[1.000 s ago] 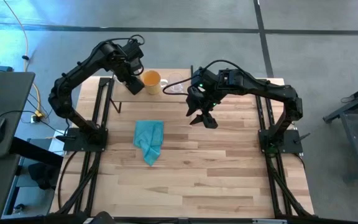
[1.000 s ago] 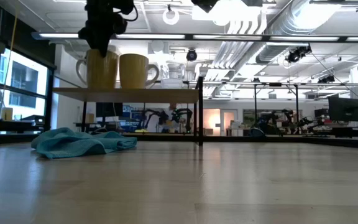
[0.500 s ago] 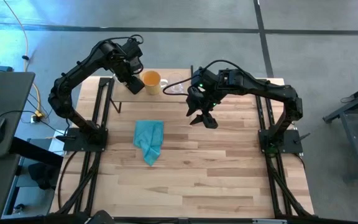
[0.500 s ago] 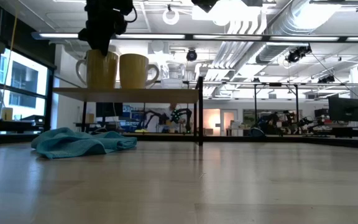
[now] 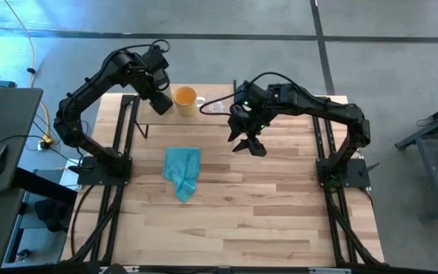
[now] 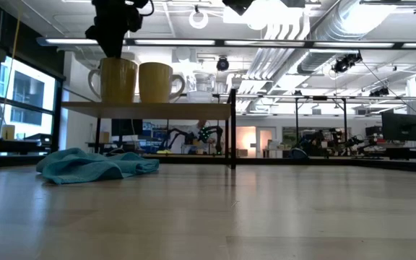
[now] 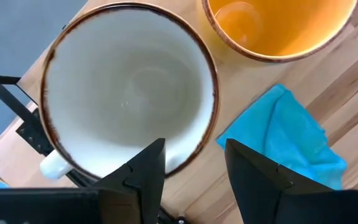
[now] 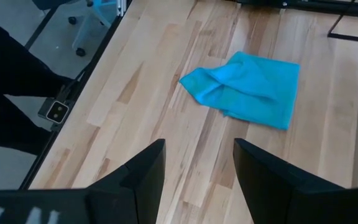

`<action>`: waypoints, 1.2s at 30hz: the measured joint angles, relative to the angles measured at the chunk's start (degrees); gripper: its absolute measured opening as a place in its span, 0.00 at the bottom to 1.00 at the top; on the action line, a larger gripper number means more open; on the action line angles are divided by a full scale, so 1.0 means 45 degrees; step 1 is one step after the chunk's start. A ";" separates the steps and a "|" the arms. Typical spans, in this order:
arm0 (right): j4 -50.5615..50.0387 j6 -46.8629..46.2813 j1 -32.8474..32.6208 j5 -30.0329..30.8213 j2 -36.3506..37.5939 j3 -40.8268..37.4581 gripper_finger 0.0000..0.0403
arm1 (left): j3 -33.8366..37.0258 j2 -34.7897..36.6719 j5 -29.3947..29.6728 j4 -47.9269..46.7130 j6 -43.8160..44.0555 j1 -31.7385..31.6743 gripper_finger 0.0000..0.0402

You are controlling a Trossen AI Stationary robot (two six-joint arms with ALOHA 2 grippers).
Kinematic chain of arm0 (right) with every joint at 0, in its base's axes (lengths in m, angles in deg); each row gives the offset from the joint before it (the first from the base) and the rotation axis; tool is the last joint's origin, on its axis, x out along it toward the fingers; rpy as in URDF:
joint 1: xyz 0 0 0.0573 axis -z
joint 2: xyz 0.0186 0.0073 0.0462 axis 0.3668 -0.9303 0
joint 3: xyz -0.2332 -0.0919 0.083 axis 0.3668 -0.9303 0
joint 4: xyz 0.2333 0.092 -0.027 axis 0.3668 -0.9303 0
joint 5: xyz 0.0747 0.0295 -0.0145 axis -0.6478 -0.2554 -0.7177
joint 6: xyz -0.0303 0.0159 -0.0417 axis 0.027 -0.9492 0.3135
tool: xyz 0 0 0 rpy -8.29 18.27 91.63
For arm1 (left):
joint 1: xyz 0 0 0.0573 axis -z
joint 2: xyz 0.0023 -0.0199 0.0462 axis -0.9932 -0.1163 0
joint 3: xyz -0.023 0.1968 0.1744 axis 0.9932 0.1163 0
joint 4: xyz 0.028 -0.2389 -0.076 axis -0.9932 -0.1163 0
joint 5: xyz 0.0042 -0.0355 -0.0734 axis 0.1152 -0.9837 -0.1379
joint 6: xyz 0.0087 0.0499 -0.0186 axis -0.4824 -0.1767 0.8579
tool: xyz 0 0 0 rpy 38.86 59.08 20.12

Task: Stack small to large cups/mugs on shelf
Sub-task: Return to Home Position

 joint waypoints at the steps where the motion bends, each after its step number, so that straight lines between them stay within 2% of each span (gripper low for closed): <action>1: 0.0007 0.0000 0.0000 -0.0005 0.0000 0.0000 0.45 | 0.0000 0.0047 0.0000 0.0000 0.0000 0.0000 0.38; 15: 0.0056 -0.0009 0.0000 -0.0005 0.0000 0.0000 0.45 | -0.0433 0.0666 -0.0063 0.0008 0.0052 0.0005 0.38; 27: 0.0110 -0.0106 0.0454 0.0355 0.0000 0.0000 0.45 | -0.4571 0.1465 -0.2717 0.0011 0.0227 0.0024 0.38; 32: 0.0655 -0.0037 0.0999 0.0386 0.0181 0.0087 0.45 | -0.6004 0.2075 -0.3010 0.0440 -0.0470 0.0490 0.38; 36: 0.1280 -0.0010 0.1540 0.0393 0.0502 0.0640 0.45 | -0.6392 0.2858 -0.3072 0.1782 -0.1093 0.0930 0.38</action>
